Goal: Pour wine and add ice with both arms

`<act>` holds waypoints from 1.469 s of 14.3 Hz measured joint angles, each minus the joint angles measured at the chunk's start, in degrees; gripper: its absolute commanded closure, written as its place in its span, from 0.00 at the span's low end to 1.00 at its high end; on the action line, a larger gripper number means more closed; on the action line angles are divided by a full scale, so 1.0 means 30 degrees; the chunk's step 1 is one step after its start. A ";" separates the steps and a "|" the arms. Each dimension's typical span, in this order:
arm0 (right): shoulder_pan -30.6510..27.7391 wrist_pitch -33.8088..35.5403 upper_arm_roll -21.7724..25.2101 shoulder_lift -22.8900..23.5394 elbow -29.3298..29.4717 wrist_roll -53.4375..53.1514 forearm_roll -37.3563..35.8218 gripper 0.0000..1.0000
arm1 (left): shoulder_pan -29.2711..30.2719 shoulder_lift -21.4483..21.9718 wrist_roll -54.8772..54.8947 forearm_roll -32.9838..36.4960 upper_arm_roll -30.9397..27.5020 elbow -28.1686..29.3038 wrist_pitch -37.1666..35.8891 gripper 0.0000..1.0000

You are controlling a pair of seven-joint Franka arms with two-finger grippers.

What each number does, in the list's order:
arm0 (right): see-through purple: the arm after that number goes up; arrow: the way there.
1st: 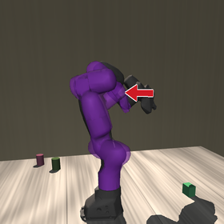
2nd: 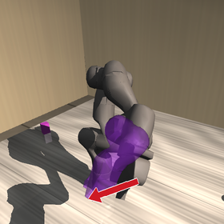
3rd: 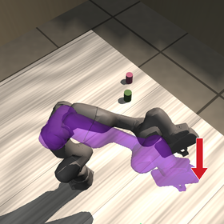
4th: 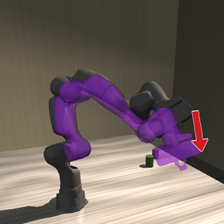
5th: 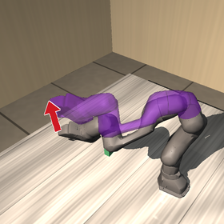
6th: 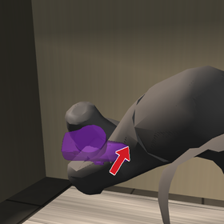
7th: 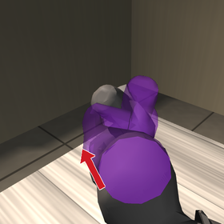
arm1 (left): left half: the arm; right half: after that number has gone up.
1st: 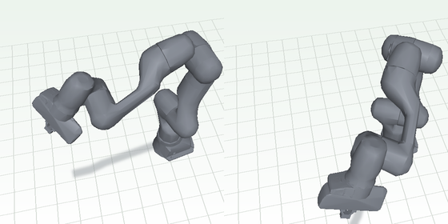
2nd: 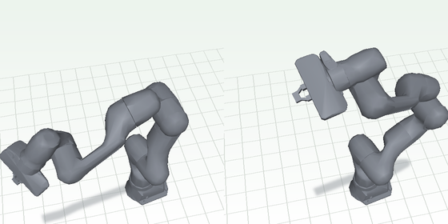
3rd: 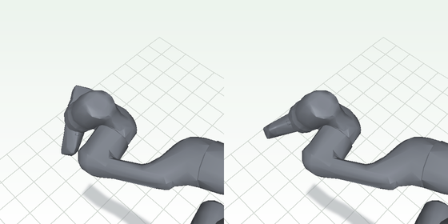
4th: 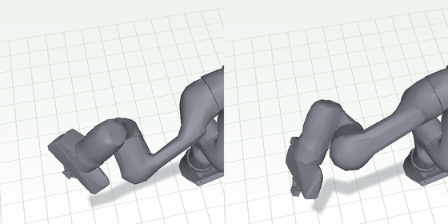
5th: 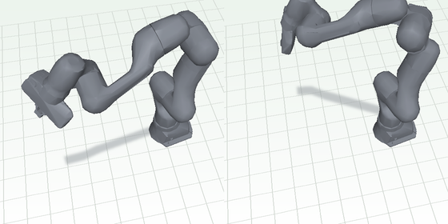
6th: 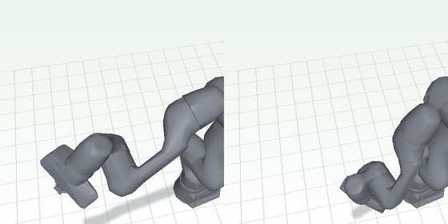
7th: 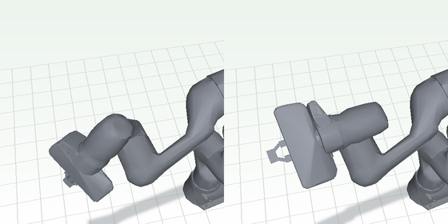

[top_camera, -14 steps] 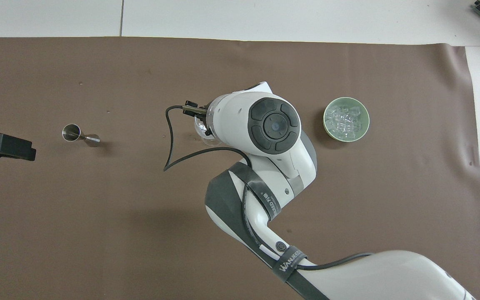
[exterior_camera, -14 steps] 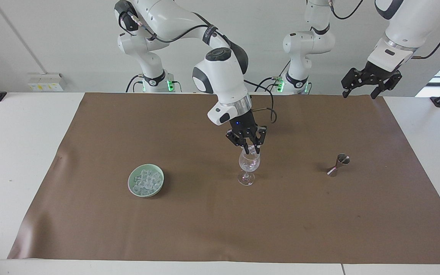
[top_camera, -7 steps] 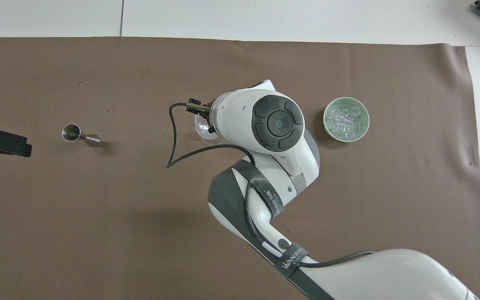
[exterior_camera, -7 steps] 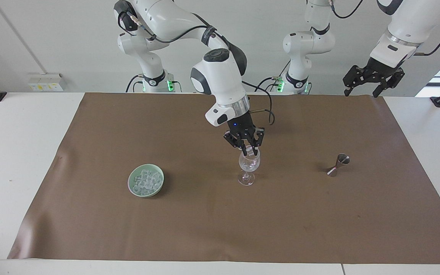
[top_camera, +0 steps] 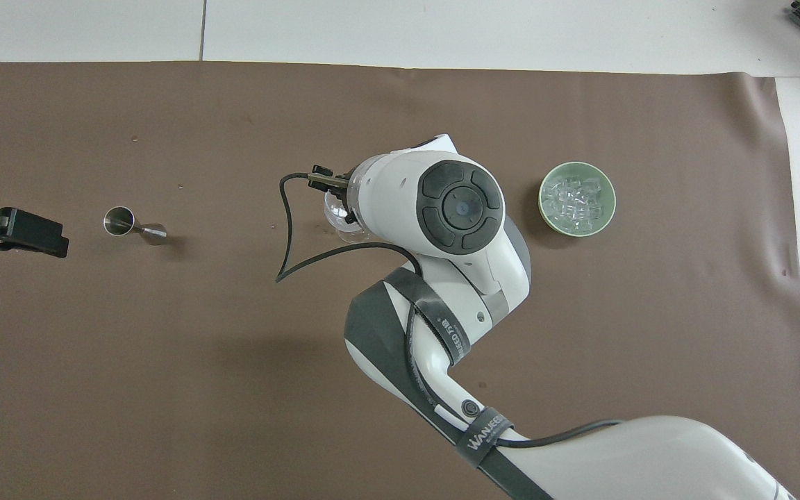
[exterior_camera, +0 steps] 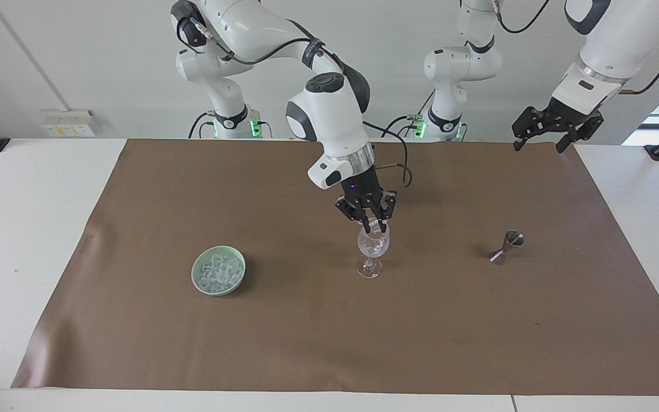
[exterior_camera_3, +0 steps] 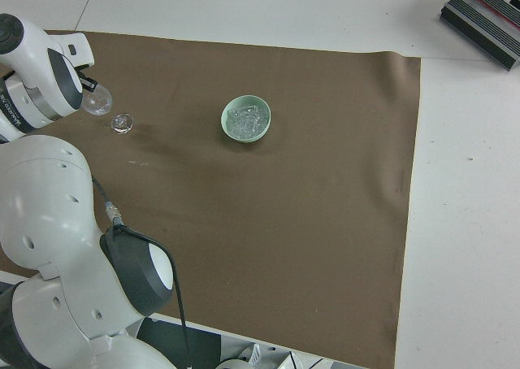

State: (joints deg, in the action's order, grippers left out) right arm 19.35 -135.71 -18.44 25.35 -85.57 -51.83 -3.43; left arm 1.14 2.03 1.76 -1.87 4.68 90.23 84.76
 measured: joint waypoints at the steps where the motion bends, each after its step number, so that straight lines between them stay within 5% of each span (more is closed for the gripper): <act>1: 0.0007 0.0000 -0.0011 0.0000 0.0000 0.0000 -0.0001 0.58 | 0.0000 0.0141 -0.0002 -0.0002 -0.0002 -0.0002 0.0000 0.00; 12: -0.0011 0.0455 -0.0016 -0.0432 0.0459 -0.0001 -0.0113 0.57 | 0.0000 0.0584 -0.0002 -0.0004 -0.0009 -0.0012 0.0000 0.00; 21: -0.2978 0.6570 0.0123 -0.2990 0.0597 0.5222 -0.0126 0.54 | 0.0000 0.0591 -0.0002 -0.0004 -0.0009 -0.0012 0.0000 0.00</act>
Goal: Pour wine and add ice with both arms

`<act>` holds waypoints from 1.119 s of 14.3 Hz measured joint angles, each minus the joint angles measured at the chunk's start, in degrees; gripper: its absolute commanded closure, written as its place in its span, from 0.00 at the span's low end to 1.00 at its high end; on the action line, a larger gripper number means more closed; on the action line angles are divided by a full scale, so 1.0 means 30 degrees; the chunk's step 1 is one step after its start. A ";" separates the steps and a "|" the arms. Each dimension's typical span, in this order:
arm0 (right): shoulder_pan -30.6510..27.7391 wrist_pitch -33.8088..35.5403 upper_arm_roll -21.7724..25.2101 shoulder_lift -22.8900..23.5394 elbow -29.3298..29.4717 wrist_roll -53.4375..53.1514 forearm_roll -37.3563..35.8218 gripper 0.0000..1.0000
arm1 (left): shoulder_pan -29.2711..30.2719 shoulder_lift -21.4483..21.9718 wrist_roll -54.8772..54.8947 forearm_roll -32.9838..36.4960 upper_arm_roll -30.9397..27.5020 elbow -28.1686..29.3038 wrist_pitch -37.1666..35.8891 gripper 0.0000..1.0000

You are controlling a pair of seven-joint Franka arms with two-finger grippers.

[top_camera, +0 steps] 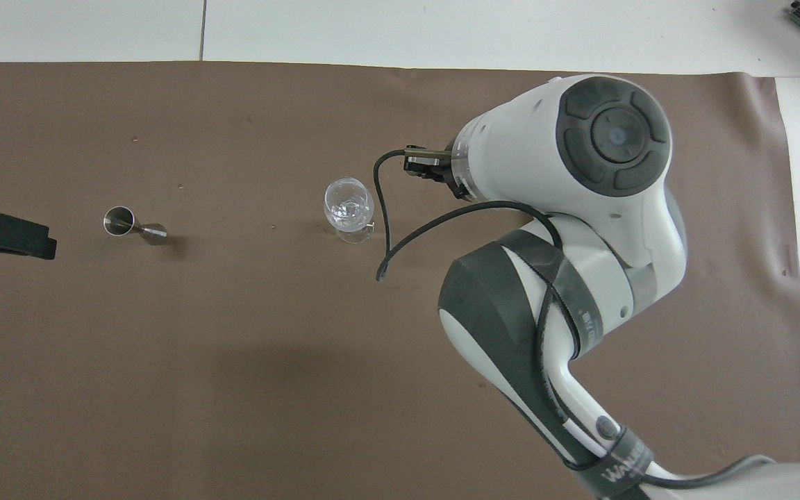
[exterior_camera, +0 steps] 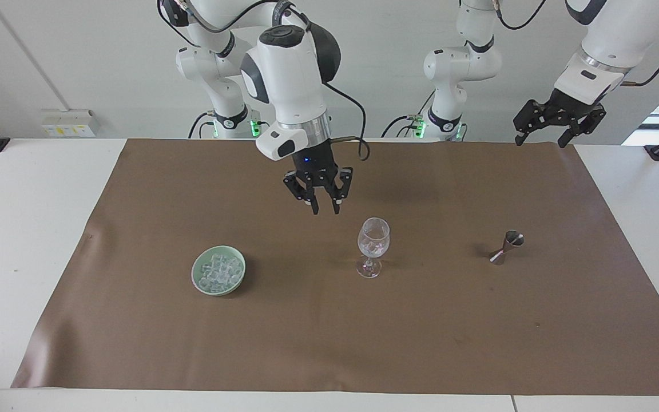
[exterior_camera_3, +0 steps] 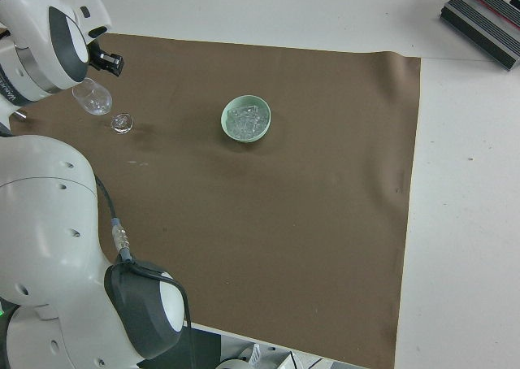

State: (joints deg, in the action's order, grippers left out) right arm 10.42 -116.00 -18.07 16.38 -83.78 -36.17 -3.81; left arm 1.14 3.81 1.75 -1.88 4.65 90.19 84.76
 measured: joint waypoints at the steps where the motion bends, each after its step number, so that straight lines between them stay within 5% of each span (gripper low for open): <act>1: -0.0442 0.0533 0.0001 -0.0165 0.0008 0.0689 0.0001 0.54 | 0.0000 0.0000 0.0000 0.0000 0.0000 0.0000 0.0000 0.00; 11: -0.3735 0.5920 0.0023 -0.3027 -0.0026 0.5295 0.0391 0.46 | 0.0000 0.0002 0.0000 0.0000 0.0000 0.0000 0.0000 0.00; 16: -0.7216 1.0128 0.0346 -0.4791 -0.0035 1.0691 0.0421 0.26 | 0.0000 0.0002 0.0000 0.0000 0.0000 0.0000 0.0000 0.00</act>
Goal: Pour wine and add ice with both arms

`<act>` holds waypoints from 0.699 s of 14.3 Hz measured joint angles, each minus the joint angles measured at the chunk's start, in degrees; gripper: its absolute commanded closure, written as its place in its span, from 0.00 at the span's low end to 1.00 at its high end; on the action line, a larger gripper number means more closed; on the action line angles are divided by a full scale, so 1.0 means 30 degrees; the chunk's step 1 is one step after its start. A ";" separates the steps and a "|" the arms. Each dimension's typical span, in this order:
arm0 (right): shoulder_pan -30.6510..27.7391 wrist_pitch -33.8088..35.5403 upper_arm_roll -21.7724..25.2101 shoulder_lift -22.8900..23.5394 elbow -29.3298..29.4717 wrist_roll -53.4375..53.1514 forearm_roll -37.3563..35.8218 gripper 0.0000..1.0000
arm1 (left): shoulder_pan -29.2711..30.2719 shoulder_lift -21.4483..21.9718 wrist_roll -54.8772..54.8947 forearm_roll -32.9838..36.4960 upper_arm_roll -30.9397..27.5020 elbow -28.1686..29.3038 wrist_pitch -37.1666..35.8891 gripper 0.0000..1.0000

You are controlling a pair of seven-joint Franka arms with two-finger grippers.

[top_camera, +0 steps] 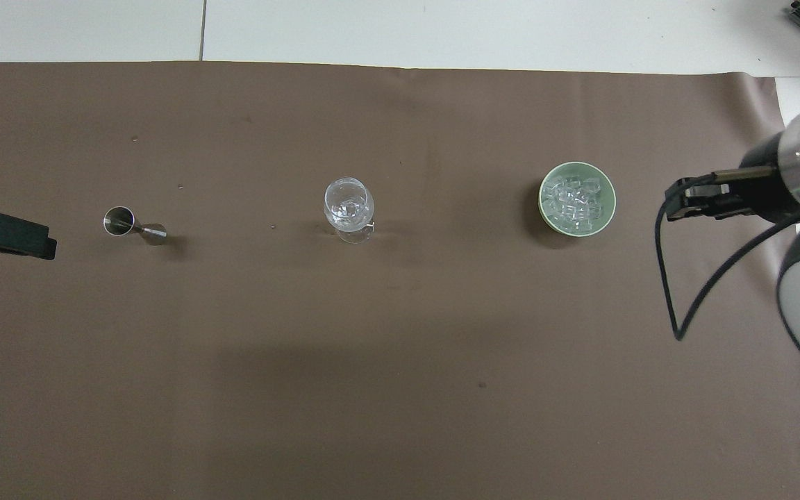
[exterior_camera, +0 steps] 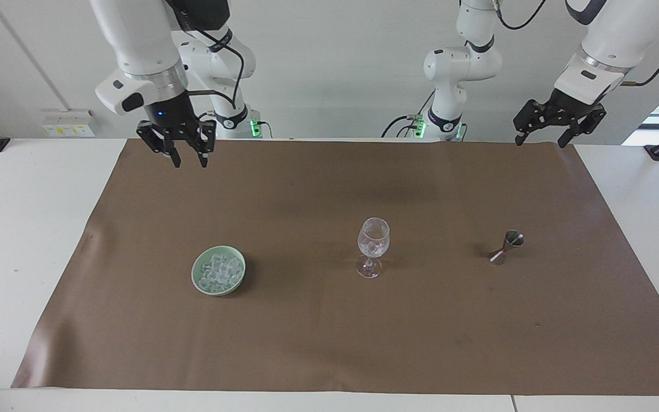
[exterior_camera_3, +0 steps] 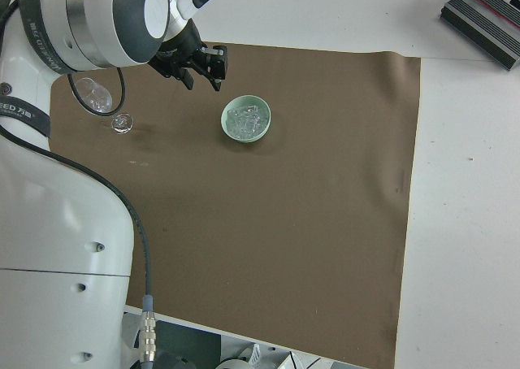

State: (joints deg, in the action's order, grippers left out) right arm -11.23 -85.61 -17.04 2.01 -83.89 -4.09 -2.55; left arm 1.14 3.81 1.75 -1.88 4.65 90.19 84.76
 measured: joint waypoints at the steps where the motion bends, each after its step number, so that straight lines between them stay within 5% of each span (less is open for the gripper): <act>1: -0.0181 0.0651 0.0493 -0.0265 -0.0011 0.0716 0.0005 0.20 | 0.0000 0.0000 0.0000 0.0000 0.0000 0.0000 0.0000 0.00; 3: -0.0176 0.1227 0.1734 -0.0627 -0.0108 0.1985 0.0011 0.00 | 0.0000 0.0000 0.0000 0.0000 0.0000 0.0000 0.0000 0.00; 10: -0.0183 0.1660 0.4196 -0.1258 -0.1292 0.3481 -0.0013 0.00 | 0.0000 0.0001 0.0000 0.0000 0.0000 0.0000 0.0000 0.00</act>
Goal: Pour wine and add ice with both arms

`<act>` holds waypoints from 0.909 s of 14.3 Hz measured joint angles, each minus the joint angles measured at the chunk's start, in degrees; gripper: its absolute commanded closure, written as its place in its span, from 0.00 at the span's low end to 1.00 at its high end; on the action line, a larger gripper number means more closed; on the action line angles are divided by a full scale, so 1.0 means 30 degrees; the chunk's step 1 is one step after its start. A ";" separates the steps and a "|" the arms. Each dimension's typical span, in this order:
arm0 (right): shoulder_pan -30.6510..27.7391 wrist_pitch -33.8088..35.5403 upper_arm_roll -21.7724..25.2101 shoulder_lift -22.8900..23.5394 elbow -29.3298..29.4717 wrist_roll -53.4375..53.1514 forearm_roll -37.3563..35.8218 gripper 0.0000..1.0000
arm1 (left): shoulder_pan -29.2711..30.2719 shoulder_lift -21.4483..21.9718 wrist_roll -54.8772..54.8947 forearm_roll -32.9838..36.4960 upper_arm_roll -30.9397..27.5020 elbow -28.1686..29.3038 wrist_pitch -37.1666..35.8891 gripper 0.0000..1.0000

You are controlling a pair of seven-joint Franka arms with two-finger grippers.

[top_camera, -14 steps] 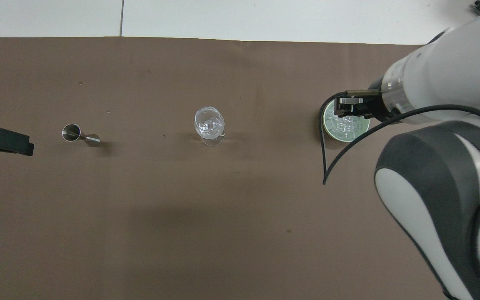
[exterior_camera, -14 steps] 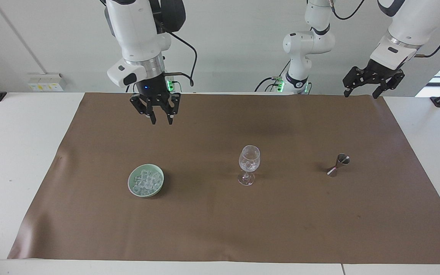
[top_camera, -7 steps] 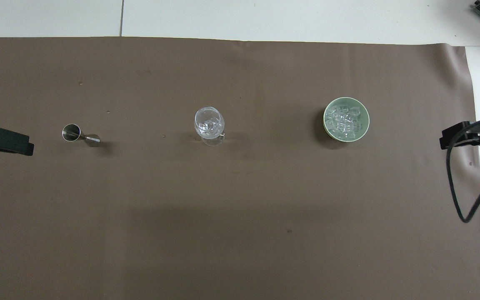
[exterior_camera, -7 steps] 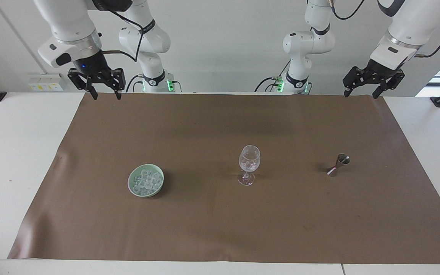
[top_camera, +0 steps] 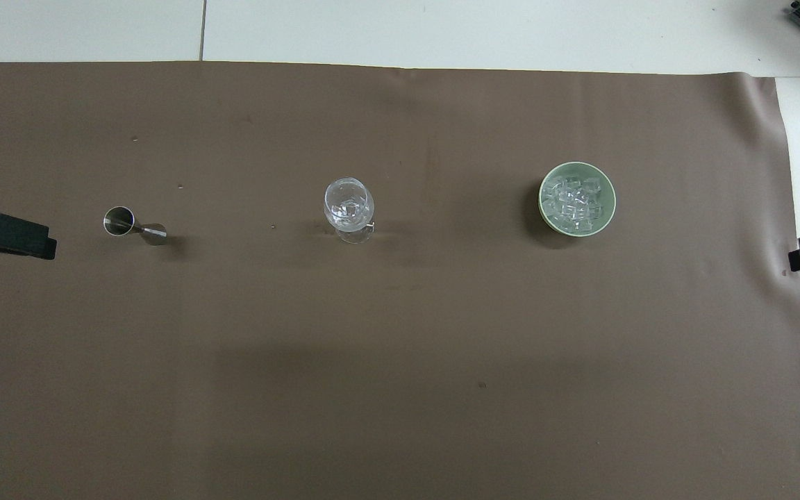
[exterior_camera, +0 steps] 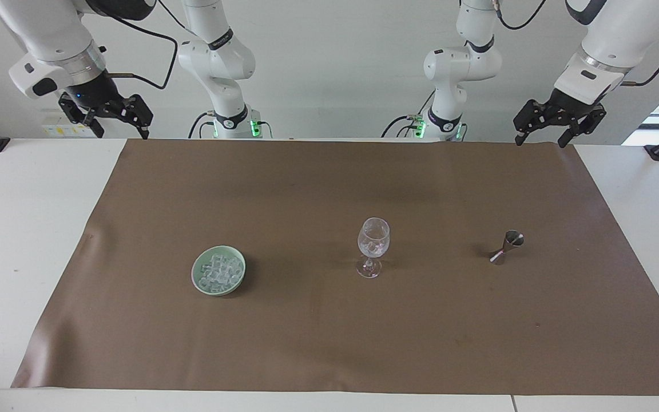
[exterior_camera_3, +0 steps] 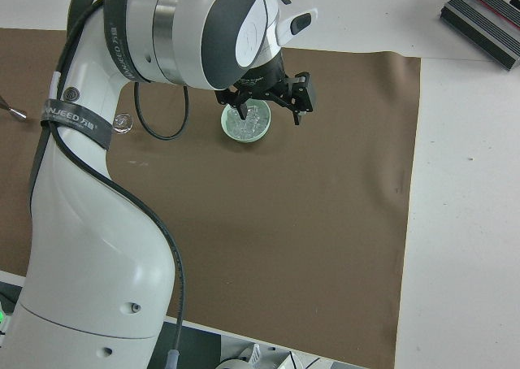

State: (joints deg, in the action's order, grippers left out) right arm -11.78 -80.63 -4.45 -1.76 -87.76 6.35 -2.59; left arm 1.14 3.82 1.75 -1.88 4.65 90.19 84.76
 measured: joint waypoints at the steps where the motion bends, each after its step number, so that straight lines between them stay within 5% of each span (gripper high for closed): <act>1: 0.0000 0.0000 0.0074 -0.0056 -0.0056 0.0034 0.0000 0.00 | 0.0000 0.0000 0.0000 0.0000 0.0000 0.0000 0.0000 0.00; 13: 0.0050 -0.0273 0.0093 -0.0413 -0.0115 0.0035 0.0021 0.00 | 0.0000 0.0001 0.0000 0.0000 0.0000 0.0000 0.0000 0.00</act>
State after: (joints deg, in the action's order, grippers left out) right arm -11.63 -81.45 -4.17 -3.00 -88.11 6.45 -2.52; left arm 1.14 3.82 1.75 -1.88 4.65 90.19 84.76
